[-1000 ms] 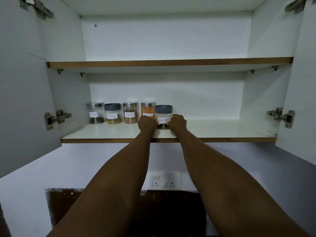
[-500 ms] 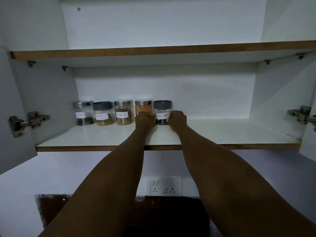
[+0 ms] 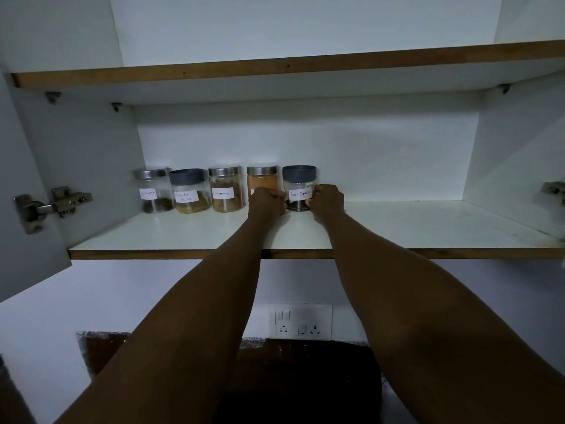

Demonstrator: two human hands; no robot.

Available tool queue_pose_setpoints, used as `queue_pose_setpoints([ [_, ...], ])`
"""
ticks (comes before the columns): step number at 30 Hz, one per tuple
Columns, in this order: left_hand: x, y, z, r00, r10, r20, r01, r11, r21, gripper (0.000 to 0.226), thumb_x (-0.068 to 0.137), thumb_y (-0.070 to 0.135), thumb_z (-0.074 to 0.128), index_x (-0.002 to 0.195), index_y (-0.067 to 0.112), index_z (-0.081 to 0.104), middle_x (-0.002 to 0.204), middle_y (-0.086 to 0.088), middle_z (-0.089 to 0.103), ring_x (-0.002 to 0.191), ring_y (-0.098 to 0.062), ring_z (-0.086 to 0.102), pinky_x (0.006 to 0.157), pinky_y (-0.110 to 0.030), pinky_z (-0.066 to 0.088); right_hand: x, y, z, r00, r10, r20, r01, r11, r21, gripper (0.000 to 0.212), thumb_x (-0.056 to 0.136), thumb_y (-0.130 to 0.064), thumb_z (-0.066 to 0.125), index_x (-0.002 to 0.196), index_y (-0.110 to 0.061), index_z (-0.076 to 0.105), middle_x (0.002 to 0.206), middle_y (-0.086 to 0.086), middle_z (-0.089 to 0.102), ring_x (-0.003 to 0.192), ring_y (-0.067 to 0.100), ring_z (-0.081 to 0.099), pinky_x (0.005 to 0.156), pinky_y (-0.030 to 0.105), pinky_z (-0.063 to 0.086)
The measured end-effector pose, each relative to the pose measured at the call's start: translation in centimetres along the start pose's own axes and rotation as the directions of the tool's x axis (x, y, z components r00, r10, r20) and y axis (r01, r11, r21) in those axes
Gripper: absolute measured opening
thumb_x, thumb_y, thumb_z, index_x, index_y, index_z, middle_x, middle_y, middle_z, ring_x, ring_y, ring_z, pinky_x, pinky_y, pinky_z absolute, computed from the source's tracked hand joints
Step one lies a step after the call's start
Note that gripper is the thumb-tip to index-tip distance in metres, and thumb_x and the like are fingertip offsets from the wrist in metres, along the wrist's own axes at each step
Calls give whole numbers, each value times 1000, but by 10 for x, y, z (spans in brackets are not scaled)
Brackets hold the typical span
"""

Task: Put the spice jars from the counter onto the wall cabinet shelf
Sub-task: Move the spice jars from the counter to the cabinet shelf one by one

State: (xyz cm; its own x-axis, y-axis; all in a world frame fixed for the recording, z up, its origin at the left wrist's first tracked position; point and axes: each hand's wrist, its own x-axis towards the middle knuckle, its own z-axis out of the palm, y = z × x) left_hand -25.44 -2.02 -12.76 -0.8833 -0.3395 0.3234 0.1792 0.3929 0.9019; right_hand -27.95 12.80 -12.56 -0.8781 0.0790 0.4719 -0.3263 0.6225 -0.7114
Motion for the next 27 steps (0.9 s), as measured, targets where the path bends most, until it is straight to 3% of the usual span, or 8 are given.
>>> queue_pose_setpoints([
  [11, 2, -3, 0, 999, 41, -3, -41, 995, 93, 25, 91, -2, 67, 114, -1, 77, 117, -19, 74, 113, -32, 70, 105, -45, 57, -5, -2, -1, 1000, -9, 3, 9, 999, 33, 17, 88, -2, 62, 98, 9, 72, 102, 22, 74, 99, 35, 69, 71, 23, 37],
  [14, 4, -3, 1, 998, 67, -4, -66, 992, 111, 25, 91, 0, 68, 115, 0, 77, 118, -18, 75, 114, -32, 70, 106, -45, 56, -5, -3, -2, 1000, -8, 12, 8, 999, 36, 16, 88, -1, 61, 95, 10, 70, 99, 24, 72, 89, 33, 65, 69, 23, 35],
  [17, 3, -2, 1, 997, 75, -12, -72, 989, 133, 24, 91, 0, 69, 114, -2, 76, 118, -19, 75, 114, -32, 70, 106, -44, 56, -6, -4, -4, 1000, 14, 26, -15, 999, 35, 8, 87, 0, 60, 79, 2, 61, 86, 21, 66, 80, 24, 55, 60, 24, 34],
  [19, 3, -2, 1, 996, 70, -46, -62, 986, 152, 22, 93, 6, 68, 111, -3, 75, 115, -19, 75, 113, -32, 70, 104, -42, 56, -8, -6, -5, 999, 39, 30, -41, 996, 78, 14, 86, -3, 61, 75, -5, 53, 80, 14, 60, 83, 27, 56, 55, 23, 34],
  [21, 0, 1, 0, 993, 76, -92, -53, 972, 229, 26, 96, 13, 65, 113, -5, 71, 117, -20, 73, 114, -33, 69, 100, -37, 56, -11, -10, -8, 997, 71, 25, -73, 992, 106, 8, 87, -10, 64, 92, -4, 62, 98, 19, 67, 96, 32, 64, 66, 22, 40],
  [24, -11, 10, -5, 984, 109, -137, -63, 950, 307, 31, 97, 19, 62, 116, -4, 67, 119, -20, 72, 115, -33, 68, 89, -31, 50, -17, -18, -13, 993, 116, -1, -115, 990, 81, 40, 87, -18, 68, 117, 8, 65, 119, 24, 69, 113, 36, 68, 75, 27, 45],
  [26, -26, 15, -7, 991, 96, -93, -61, 946, 319, 34, 95, 19, 64, 120, -4, 65, 122, -20, 71, 117, -33, 68, 89, -29, 50, -31, -21, -9, 989, 133, 60, -131, 991, -28, 68, 90, -26, 67, 141, 13, 46, 140, 25, 58, 131, 37, 58, 94, 34, 51],
  [27, -32, 16, -9, 993, 90, -71, -62, 943, 326, 36, 94, 20, 67, 121, -4, 64, 124, -19, 70, 118, -32, 67, 91, -30, 51, -40, -20, -5, 985, 149, 89, -137, 983, -126, 84, 93, -30, 64, 153, 13, 25, 154, 26, 43, 143, 38, 46, 111, 39, 44],
])
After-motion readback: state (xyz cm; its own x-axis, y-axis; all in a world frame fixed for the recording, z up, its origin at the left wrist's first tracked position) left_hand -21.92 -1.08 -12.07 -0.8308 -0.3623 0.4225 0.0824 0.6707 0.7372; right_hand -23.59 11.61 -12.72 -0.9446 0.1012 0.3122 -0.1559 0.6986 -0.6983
